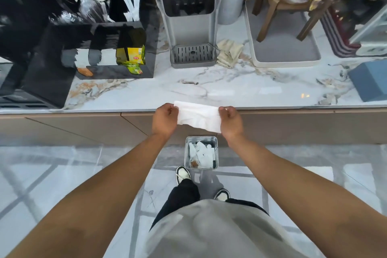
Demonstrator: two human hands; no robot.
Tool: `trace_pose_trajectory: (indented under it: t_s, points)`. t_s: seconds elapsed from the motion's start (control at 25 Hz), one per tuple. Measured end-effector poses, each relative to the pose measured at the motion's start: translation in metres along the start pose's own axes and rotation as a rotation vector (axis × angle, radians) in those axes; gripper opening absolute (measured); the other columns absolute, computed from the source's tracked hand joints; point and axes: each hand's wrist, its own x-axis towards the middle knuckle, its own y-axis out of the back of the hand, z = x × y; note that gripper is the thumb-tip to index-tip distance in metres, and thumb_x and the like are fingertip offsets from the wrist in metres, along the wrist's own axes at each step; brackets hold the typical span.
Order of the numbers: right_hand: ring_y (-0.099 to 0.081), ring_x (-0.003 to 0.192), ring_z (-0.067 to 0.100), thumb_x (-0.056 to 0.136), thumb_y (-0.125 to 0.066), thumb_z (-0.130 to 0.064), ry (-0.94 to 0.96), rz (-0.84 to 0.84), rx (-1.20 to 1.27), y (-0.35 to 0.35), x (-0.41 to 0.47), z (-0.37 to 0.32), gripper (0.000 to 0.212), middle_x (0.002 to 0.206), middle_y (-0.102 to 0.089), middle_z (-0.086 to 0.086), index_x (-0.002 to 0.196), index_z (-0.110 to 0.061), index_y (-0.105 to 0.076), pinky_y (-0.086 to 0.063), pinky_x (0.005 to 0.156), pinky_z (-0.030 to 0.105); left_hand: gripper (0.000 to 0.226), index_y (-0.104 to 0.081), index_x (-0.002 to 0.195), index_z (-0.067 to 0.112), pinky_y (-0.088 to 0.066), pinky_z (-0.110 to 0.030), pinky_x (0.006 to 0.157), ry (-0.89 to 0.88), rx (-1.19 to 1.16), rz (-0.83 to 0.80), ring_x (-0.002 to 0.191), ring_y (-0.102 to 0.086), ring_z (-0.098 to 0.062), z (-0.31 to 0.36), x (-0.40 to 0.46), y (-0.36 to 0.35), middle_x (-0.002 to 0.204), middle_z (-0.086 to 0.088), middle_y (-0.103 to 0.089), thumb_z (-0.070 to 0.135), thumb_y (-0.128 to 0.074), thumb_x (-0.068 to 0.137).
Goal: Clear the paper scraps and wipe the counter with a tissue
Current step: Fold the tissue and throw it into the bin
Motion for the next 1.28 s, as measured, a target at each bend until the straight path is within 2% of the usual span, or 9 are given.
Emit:
trace_pose_trajectory:
  t_s: [0.16,0.28,0.4,0.6,0.8,0.96,1.04,1.12,1.28]
  points:
    - [-0.049,0.063,0.019,0.104,-0.041,-0.03,0.119,0.022,-0.24,0.007,-0.018,0.024,0.024,0.071,-0.058,0.002,0.095,-0.012,-0.055,-0.032,0.059,0.028,0.035,-0.048,0.068,0.019,-0.035,-0.031,0.052,-0.041,0.18,0.05,0.051,-0.041,-0.017,-0.035,-0.036,-0.017,0.056,-0.001,-0.047,0.023,-0.044,0.102]
    - [-0.059,0.074,0.03,0.102,-0.044,-0.034,0.139,0.037,-0.38,0.01,-0.018,0.055,0.029,0.082,-0.069,0.011,0.099,-0.01,-0.06,-0.04,0.062,0.031,0.02,-0.056,0.094,0.015,-0.038,-0.03,0.054,-0.006,0.185,0.065,0.056,-0.049,-0.013,-0.058,-0.057,-0.025,0.068,-0.002,-0.058,0.025,-0.043,0.105]
    - [-0.061,0.074,0.027,0.102,-0.046,-0.034,0.175,0.008,-0.434,0.012,-0.017,0.068,0.028,0.082,-0.069,0.005,0.102,-0.012,-0.063,-0.046,0.064,0.032,0.023,-0.059,0.103,0.01,-0.035,-0.029,0.052,0.032,0.175,0.071,0.053,-0.045,-0.013,-0.085,-0.059,-0.033,0.062,0.003,-0.053,0.026,-0.042,0.105]
    - [-0.056,0.063,0.022,0.103,-0.043,-0.037,0.154,0.024,-0.494,0.003,-0.003,0.098,0.029,0.07,-0.063,0.0,0.102,-0.016,-0.062,-0.037,0.058,0.027,0.021,-0.057,0.104,0.01,-0.038,-0.031,0.057,0.07,0.124,0.038,0.058,-0.045,-0.017,-0.121,-0.036,-0.055,0.071,-0.004,-0.056,0.025,-0.043,0.105]
    - [-0.051,0.057,0.011,0.1,-0.05,-0.039,0.067,0.042,-0.442,-0.018,0.024,0.153,0.027,0.066,-0.06,0.0,0.1,-0.015,-0.062,-0.037,0.056,0.028,0.018,-0.057,0.1,0.015,-0.039,-0.025,0.053,0.052,0.151,-0.001,0.054,-0.043,-0.015,-0.18,0.003,-0.081,0.06,0.004,-0.051,0.025,-0.043,0.104]
    - [-0.046,0.049,-0.001,0.089,-0.069,-0.037,-0.068,-0.037,-0.353,-0.036,0.048,0.22,0.025,0.058,-0.049,-0.011,0.076,-0.021,-0.055,-0.035,0.049,0.012,0.015,-0.065,0.094,0.024,-0.059,-0.044,0.067,0.207,0.103,-0.064,0.066,-0.063,-0.026,-0.248,0.033,-0.108,0.066,0.006,-0.061,0.032,-0.052,0.098]
    - [-0.045,0.048,0.001,0.087,-0.071,-0.036,-0.117,-0.077,-0.368,-0.041,0.057,0.255,0.024,0.057,-0.05,-0.009,0.074,-0.024,-0.055,-0.034,0.049,0.013,0.015,-0.068,0.089,0.025,-0.059,-0.043,0.076,0.281,0.08,-0.056,0.079,-0.067,-0.029,-0.276,0.044,-0.12,0.078,0.007,-0.068,0.03,-0.055,0.095]
    - [-0.049,0.055,0.008,0.087,-0.072,-0.037,-0.158,-0.091,-0.385,-0.043,0.067,0.288,0.019,0.063,-0.057,0.0,0.087,-0.021,-0.062,-0.039,0.056,0.025,0.017,-0.07,0.089,0.022,-0.053,-0.032,0.076,0.324,0.086,-0.053,0.084,-0.067,-0.028,-0.298,0.057,-0.13,0.085,0.006,-0.07,0.026,-0.055,0.096]
    - [-0.062,0.069,0.015,0.085,-0.074,-0.03,-0.248,-0.104,-0.374,-0.051,0.097,0.335,0.02,0.079,-0.072,0.004,0.099,-0.018,-0.066,-0.05,0.072,0.035,0.023,-0.069,0.079,0.014,-0.049,-0.035,0.07,0.337,0.188,-0.111,0.075,-0.06,-0.027,-0.335,0.097,-0.153,0.075,-0.001,-0.066,0.023,-0.054,0.094]
